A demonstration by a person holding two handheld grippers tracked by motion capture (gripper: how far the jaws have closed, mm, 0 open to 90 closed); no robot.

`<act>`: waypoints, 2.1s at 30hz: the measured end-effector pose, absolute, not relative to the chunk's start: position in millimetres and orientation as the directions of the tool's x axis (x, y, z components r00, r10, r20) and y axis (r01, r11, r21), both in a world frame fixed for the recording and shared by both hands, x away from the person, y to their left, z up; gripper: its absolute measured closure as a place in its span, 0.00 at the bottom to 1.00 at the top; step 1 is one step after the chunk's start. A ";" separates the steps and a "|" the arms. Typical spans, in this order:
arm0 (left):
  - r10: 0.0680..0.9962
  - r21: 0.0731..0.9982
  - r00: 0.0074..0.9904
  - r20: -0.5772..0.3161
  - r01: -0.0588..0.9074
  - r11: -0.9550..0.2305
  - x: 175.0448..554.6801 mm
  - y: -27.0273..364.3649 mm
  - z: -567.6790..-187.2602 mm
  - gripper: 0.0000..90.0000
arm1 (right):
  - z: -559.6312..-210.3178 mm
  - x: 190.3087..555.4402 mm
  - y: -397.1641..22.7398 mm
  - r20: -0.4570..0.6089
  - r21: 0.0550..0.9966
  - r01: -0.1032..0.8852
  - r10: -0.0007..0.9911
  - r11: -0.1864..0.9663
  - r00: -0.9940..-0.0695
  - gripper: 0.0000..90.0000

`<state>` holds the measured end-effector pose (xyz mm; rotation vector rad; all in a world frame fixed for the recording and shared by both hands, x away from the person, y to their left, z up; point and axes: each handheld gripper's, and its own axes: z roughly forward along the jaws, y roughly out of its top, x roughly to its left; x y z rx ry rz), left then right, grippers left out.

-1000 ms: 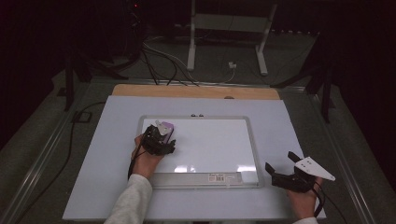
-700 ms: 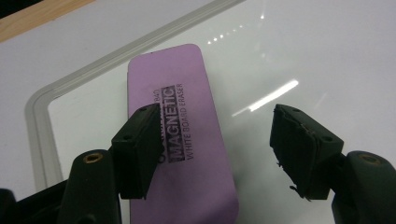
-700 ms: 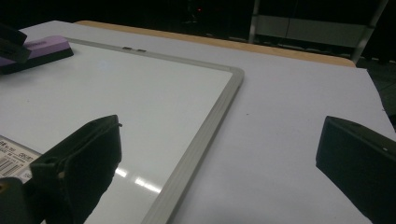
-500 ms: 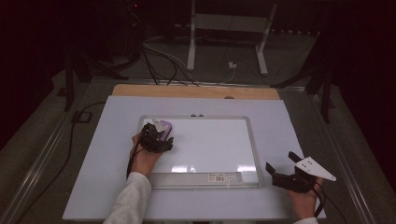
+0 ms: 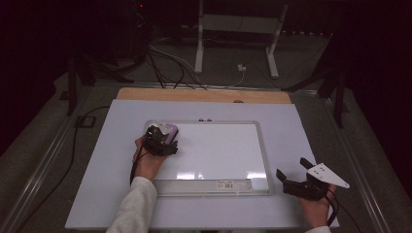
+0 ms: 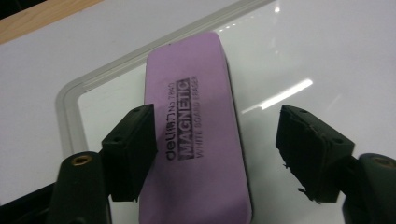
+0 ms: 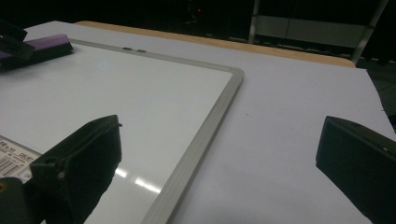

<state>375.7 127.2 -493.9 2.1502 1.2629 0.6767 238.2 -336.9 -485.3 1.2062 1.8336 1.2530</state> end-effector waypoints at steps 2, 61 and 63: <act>0.896 0.674 0.422 0.140 0.622 -0.398 377.2 129.8 -493.9 0.33 | -485.4 238.3 -337.0 0.013 0.928 0.345 0.915 0.139 -0.403 0.01; 0.983 0.714 0.164 -0.079 0.698 -0.059 358.5 169.4 -494.0 0.26 | -484.9 238.2 -336.1 0.014 0.930 0.342 0.913 0.139 -0.408 0.01; 0.978 0.740 0.185 -0.094 0.670 -0.056 352.9 175.6 -489.5 0.23 | -484.8 238.1 -335.3 0.011 0.929 0.341 0.912 0.143 -0.411 0.01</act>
